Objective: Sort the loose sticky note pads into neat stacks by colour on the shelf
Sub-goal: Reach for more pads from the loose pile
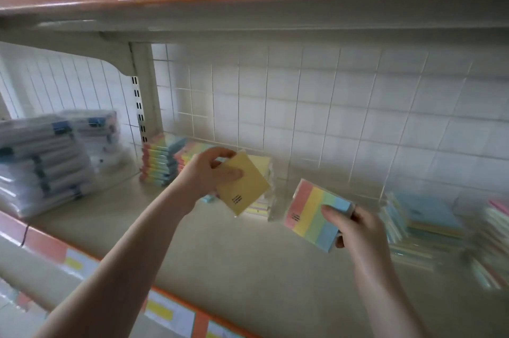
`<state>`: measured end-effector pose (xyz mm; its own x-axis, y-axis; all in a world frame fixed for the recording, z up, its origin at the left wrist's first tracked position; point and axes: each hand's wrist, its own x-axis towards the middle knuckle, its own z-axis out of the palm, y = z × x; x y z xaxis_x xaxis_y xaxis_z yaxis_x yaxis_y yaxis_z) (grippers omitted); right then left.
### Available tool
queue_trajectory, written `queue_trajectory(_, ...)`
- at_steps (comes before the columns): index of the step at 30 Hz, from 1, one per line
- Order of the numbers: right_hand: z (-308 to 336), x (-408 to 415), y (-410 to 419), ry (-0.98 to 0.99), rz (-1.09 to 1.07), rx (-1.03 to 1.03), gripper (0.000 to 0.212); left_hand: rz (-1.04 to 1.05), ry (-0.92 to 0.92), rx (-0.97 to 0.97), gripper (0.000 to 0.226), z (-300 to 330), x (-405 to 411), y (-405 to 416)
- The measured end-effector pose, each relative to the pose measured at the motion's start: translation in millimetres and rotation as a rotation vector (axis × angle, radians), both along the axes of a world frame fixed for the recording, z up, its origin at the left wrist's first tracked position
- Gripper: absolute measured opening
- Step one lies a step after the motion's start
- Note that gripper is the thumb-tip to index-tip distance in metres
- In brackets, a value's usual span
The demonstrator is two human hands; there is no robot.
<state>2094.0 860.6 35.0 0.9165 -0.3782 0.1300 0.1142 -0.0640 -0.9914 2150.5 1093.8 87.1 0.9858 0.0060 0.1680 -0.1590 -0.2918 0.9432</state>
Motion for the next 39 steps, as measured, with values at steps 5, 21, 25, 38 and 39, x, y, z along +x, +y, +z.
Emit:
queue_trajectory(5,2.3,11.2,9.5,-0.010,-0.035,-0.009,0.011,-0.052,-0.005,0.155,0.028,24.4,50.4,2.7)
queue_trajectory(21,9.3,8.9,30.7,-0.040,-0.277,0.055,0.010,-0.359,-0.182,0.475,0.027,0.4,141.3,-1.6)
queue_trajectory(25,12.3,13.9,38.1,-0.054,-0.289,0.054,0.010,-0.318,-0.274,0.563,0.026,-3.3,139.8,1.8)
queue_trajectory(38,49.0,72.3,106.7,-0.157,-0.145,0.089,0.001,0.219,-0.681,0.587,0.005,-44.3,86.9,127.8)
queue_trajectory(39,52.4,79.2,115.1,-0.161,-0.128,0.076,0.002,0.247,-0.653,0.591,0.006,-50.4,83.0,140.8)
